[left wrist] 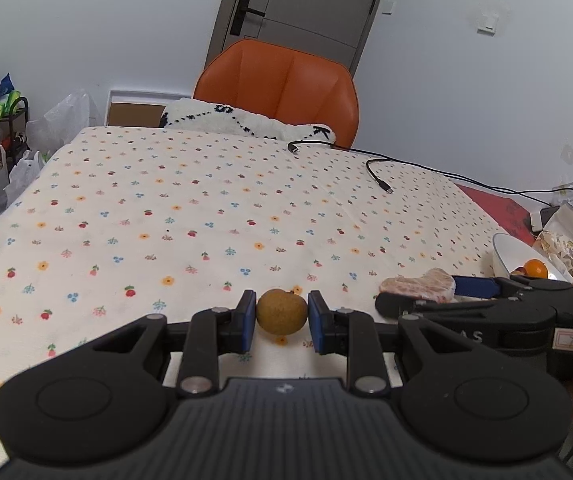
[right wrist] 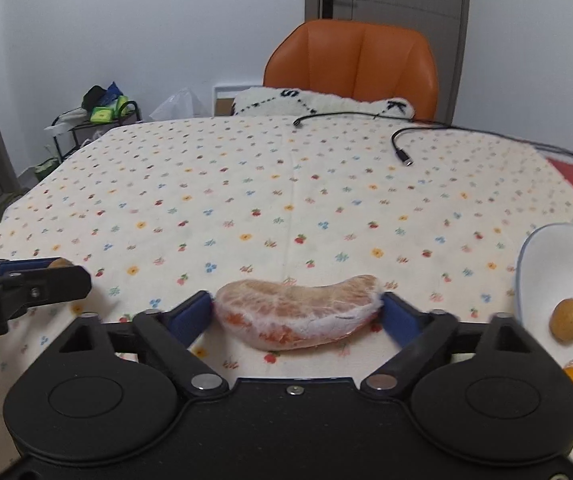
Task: Organize fruits
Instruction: 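Grasp the pomelo segment with the right tool while the left tool grasps the brown kiwi, then carry the pomelo segment and brown kiwi over the white plate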
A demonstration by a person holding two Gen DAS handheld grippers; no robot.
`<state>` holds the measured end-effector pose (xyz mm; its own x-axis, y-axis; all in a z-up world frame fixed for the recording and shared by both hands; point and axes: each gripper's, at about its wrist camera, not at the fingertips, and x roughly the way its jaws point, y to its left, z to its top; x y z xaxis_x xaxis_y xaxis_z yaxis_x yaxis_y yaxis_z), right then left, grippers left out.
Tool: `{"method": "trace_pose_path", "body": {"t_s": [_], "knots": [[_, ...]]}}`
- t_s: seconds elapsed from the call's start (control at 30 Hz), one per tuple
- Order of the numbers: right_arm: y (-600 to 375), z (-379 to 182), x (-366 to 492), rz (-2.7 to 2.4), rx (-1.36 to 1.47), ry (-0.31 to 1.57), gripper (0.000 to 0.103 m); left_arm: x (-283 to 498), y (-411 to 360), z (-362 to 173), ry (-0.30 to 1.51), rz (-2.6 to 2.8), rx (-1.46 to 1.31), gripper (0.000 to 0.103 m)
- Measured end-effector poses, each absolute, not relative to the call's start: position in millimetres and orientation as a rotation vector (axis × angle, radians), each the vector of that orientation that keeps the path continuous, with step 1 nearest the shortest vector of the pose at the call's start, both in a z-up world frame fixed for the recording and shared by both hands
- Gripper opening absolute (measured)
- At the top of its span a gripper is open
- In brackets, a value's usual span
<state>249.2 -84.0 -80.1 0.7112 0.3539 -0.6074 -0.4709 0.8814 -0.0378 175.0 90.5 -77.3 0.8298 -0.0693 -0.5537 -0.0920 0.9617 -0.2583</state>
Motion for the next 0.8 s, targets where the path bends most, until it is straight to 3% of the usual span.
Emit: {"method": "trace_pose_path", "body": {"t_s": [0.8], "knots": [[-152,-27,201,0.491,-0.116,0.465,0.084,174,27,-42,0.518,-0.096,-0.218,0.026]]}}
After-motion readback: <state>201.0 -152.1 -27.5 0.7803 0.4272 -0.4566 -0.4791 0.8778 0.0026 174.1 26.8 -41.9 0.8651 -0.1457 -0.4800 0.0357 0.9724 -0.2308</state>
